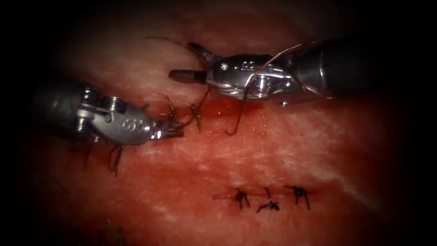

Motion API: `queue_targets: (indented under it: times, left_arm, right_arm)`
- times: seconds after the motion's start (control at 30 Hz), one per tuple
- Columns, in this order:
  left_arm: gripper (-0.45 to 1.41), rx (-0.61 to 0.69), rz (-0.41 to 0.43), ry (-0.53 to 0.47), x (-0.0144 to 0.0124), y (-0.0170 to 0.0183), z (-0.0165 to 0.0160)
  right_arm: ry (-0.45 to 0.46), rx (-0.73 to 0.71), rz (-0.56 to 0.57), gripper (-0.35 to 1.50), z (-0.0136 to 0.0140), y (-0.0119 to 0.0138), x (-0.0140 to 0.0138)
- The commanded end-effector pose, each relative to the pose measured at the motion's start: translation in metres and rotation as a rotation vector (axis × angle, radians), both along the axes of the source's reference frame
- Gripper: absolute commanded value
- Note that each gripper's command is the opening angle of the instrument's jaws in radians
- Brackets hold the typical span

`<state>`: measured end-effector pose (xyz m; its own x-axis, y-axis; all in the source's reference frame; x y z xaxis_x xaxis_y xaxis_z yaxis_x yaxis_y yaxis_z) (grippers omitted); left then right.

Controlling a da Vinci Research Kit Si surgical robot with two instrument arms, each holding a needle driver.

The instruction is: Wound Closure

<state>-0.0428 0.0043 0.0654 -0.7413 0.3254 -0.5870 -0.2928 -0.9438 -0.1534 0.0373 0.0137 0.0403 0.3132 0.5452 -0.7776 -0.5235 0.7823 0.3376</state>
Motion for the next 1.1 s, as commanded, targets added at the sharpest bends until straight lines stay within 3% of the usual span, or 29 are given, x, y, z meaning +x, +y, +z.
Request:
queue_targets:
  times: [0.03, 0.33, 0.67, 0.8, 1.1]
  left_arm:
    - [-0.45, 0.004, 0.003, -0.002, -0.0004, -0.0005, 0.0003]
    - [-0.45, 0.011, -0.007, 0.016, 0.0020, 0.0006, -0.0009]
    - [-0.45, 0.015, -0.018, 0.017, 0.0025, 0.0005, 0.0000]
    - [-0.45, 0.014, -0.017, 0.016, 0.0026, 0.0005, 0.0000]
    - [-0.45, 0.015, -0.020, 0.016, 0.0030, 0.0001, 0.0001]
  right_arm:
    - [-0.011, -0.010, -0.019, 1.16, 0.0012, -0.0002, 0.0014]
    - [-0.124, -0.125, -0.088, 1.14, 0.0039, 0.0024, 0.0047]
    - [-0.234, -0.171, -0.184, 1.16, 0.0090, 0.0010, 0.0077]
    - [-0.261, -0.197, -0.200, 1.03, 0.0094, 0.0012, 0.0081]
    - [-0.451, -0.315, -0.259, 1.11, 0.0099, 0.0017, 0.0098]
